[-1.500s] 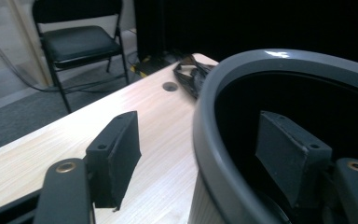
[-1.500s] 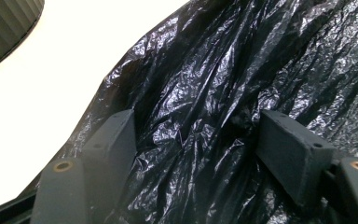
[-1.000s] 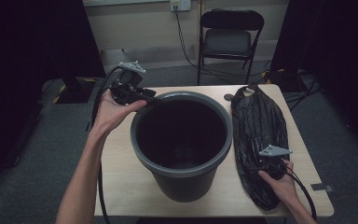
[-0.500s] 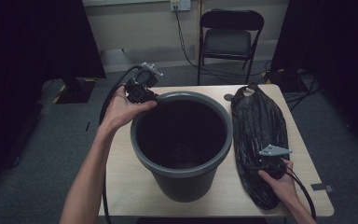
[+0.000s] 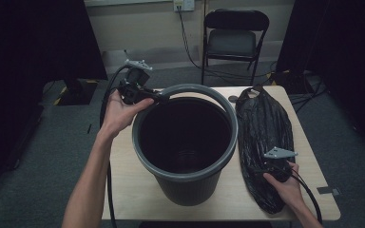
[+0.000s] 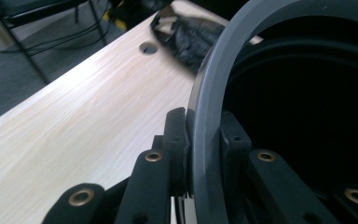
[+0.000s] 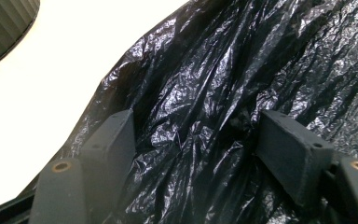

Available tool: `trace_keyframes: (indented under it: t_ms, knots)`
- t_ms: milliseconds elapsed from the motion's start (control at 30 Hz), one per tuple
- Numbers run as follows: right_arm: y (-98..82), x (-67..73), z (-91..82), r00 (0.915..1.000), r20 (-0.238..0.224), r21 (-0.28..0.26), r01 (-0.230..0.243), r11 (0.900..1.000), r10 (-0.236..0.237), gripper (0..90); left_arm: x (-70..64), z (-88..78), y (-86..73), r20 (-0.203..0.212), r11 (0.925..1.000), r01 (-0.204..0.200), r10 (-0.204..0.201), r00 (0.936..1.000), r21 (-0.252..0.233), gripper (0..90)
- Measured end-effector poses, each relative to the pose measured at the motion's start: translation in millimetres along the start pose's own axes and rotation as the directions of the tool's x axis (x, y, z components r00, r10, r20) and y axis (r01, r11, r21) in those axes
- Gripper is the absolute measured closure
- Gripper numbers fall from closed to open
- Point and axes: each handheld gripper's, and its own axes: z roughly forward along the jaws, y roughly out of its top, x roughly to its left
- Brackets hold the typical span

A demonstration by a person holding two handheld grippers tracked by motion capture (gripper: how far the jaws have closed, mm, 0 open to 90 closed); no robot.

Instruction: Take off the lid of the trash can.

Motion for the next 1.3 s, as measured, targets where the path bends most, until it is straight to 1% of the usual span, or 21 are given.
trace_keyframes:
  t_ms: [33,100,167,200,233,267,400,467,533,667,700,733,767,800,900,933,1033,1067,1133,1200,1300]
  knots:
    - [0.0,0.0,0.0,1.0000,0.000,0.000,0.000,1.000,0.000,28.1,0.0,0.0,0.0,0.000,1.0000,0.000,0.000,1.0000,0.000,76.8]
    - [0.0,0.0,0.0,1.0000,0.000,0.000,0.000,1.000,0.000,28.2,2.5,-0.8,-3.6,0.028,0.9995,0.019,-0.018,0.9995,-0.025,77.1]
    - [0.0,0.1,-0.1,1.0000,0.001,0.001,-0.001,1.000,0.001,28.2,3.4,-2.4,-5.3,0.031,0.9990,0.015,-0.013,0.9994,-0.041,77.8]
    - [0.0,-0.1,0.0,1.0000,0.000,0.000,0.000,1.000,0.000,28.1,4.1,-5.3,-7.5,0.050,0.9969,0.024,-0.020,0.9986,-0.075,78.0]
    - [0.0,-0.1,0.0,1.0000,0.000,0.000,0.000,1.000,0.000,28.1,4.1,-5.3,-7.5,0.050,0.9969,0.024,-0.020,0.9986,-0.075,78.1]
    - [0.0,-0.1,0.0,1.0000,0.000,0.000,0.000,1.000,0.000,28.1,5.3,-7.3,-9.8,0.069,0.9949,0.047,-0.040,0.9968,-0.090,78.2]
    - [0.0,-0.1,0.0,1.0000,0.000,0.000,0.001,1.000,-0.001,28.2,7.3,-13.0,-12.8,0.096,0.9911,0.074,-0.063,0.9934,-0.110,78.4]
    - [0.1,-0.1,0.1,1.0000,0.001,-0.001,0.000,1.000,0.000,28.1,8.0,-15.8,-13.3,0.122,0.9889,0.096,-0.082,0.9892,-0.113,78.4]
    - [0.1,-0.1,0.1,1.0000,0.001,0.000,0.000,1.000,0.000,28.1,8.7,-18.8,-13.4,0.129,0.9880,0.104,-0.090,0.9876,-0.113,78.5]
    - [0.2,-0.1,0.2,1.0000,0.002,-0.001,0.000,1.000,0.000,28.1,7.4,-21.7,-13.1,0.127,0.9873,0.102,-0.087,0.9881,-0.122,78.5]
    - [0.2,-0.1,0.3,1.0000,0.003,-0.001,-0.002,1.000,0.002,28.1,5.1,-24.2,-12.8,0.125,0.9866,0.084,-0.067,0.9899,-0.140,78.5]
    - [0.2,-0.1,0.3,1.0000,0.003,-0.001,-0.002,1.000,0.002,28.1,5.1,-24.2,-12.8,0.125,0.9866,0.084,-0.067,0.9899,-0.140,78.6]
    - [0.2,0.0,0.3,1.0000,0.003,0.000,-0.003,1.000,0.003,28.0,3.2,-26.0,-12.7,0.117,0.9860,0.068,-0.051,0.9919,-0.152,78.6]
    - [0.3,0.0,0.3,1.0000,0.003,0.000,-0.003,1.000,0.003,28.0,1.6,-28.2,-12.8,0.111,0.9839,0.068,-0.050,0.9926,-0.166,78.6]
    - [0.4,0.0,0.4,1.0000,0.005,0.000,-0.004,1.000,0.004,28.0,1.8,-30.8,-12.5,0.109,0.9849,0.061,-0.044,0.9931,-0.162,78.5]
    - [0.4,0.1,0.4,1.0000,0.007,0.000,-0.005,1.000,0.005,28.0,2.8,-31.5,-13.0,0.127,0.9816,0.079,-0.057,0.9903,-0.174,78.5]
    - [0.4,0.0,0.4,1.0000,0.006,0.000,-0.004,1.000,0.004,28.0,3.6,-33.0,-13.9,0.143,0.9807,0.081,-0.056,0.9881,-0.178,78.4]
    - [0.4,0.1,0.4,1.0000,0.007,0.001,-0.005,1.000,0.005,28.0,2.1,-34.1,-14.6,0.150,0.9784,0.084,-0.055,0.9871,-0.189,78.4]
    - [0.5,0.1,0.4,1.0000,0.007,0.001,-0.005,1.000,0.005,27.9,1.4,-34.9,-14.3,0.125,0.9796,0.077,-0.054,0.9907,-0.186,78.3]
    - [0.5,0.0,0.5,1.0000,0.007,0.001,-0.005,1.000,0.005,27.9,2.4,-34.4,-14.2,0.111,0.9804,0.083,-0.064,0.9918,-0.179,78.3]
    - [0.5,0.0,0.6,1.0000,0.008,0.000,-0.005,1.000,0.005,27.9,6.5,-32.5,-15.3,0.107,0.9762,0.113,-0.094,0.9898,-0.185,78.2]
